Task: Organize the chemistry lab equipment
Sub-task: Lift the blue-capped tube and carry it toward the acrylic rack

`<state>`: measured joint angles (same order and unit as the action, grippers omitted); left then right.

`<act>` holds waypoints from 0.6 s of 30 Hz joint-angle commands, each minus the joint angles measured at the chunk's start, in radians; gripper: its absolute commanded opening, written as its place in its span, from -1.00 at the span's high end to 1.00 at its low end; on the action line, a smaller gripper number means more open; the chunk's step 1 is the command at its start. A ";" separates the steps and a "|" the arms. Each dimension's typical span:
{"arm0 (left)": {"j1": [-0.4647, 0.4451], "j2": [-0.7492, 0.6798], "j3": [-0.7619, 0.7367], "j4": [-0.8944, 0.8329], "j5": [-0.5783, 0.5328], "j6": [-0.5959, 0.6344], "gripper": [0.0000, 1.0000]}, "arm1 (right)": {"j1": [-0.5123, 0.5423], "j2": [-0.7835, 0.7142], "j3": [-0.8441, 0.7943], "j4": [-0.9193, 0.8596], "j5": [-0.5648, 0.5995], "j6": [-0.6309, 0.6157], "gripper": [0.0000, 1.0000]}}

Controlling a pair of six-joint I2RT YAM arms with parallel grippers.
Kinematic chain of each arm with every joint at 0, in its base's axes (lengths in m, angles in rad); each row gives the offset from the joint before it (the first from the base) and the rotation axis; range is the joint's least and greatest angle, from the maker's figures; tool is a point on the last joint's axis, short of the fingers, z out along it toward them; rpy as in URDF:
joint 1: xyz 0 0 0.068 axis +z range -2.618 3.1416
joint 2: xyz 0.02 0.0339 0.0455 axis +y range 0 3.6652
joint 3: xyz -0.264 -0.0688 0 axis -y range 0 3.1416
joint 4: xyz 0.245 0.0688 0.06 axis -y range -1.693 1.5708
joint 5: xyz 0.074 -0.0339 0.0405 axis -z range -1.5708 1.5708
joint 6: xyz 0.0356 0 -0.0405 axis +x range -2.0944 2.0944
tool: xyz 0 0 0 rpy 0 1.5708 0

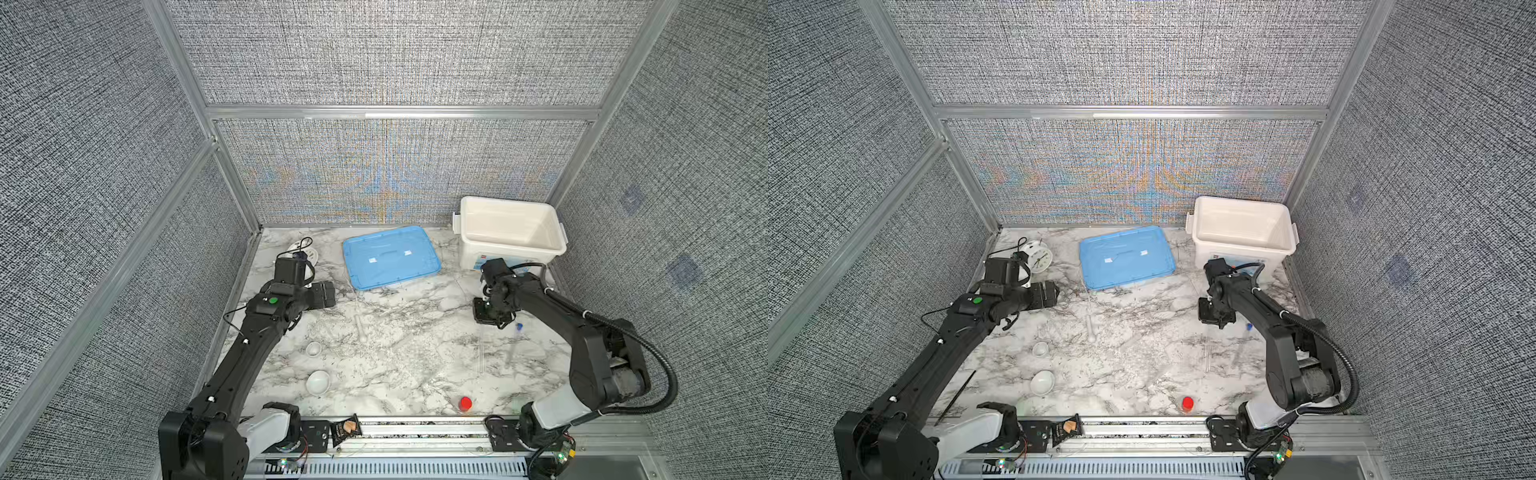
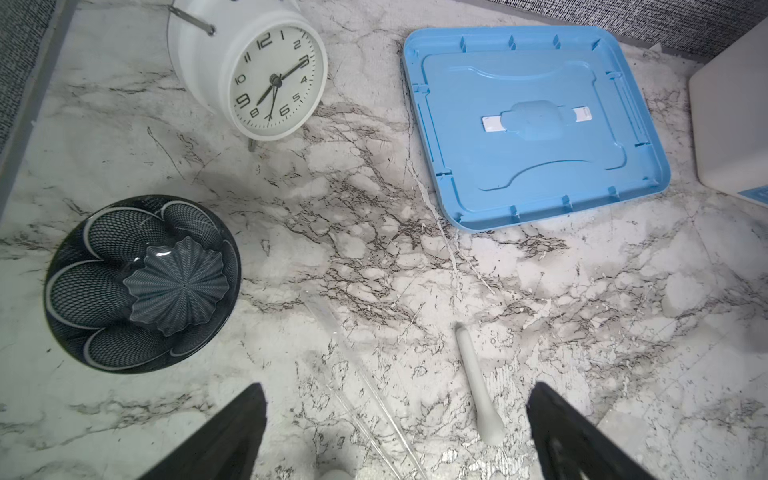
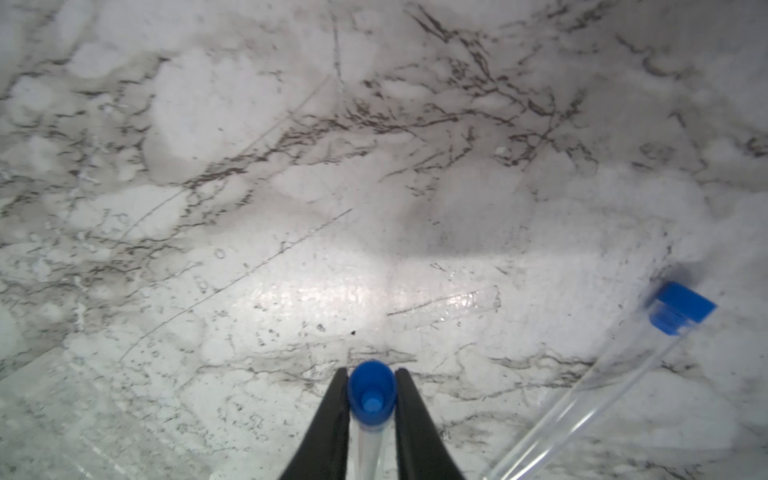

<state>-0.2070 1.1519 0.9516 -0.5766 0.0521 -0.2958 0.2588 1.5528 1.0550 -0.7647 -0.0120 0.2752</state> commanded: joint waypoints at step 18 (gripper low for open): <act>0.000 0.062 0.013 -0.040 -0.035 -0.064 -0.99 | 0.438 -0.351 -0.124 0.329 0.249 0.026 0.63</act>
<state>-0.2070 1.2118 0.9550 -0.6018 0.0261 -0.3450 0.6579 1.2243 0.9440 -0.5320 0.1635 0.2844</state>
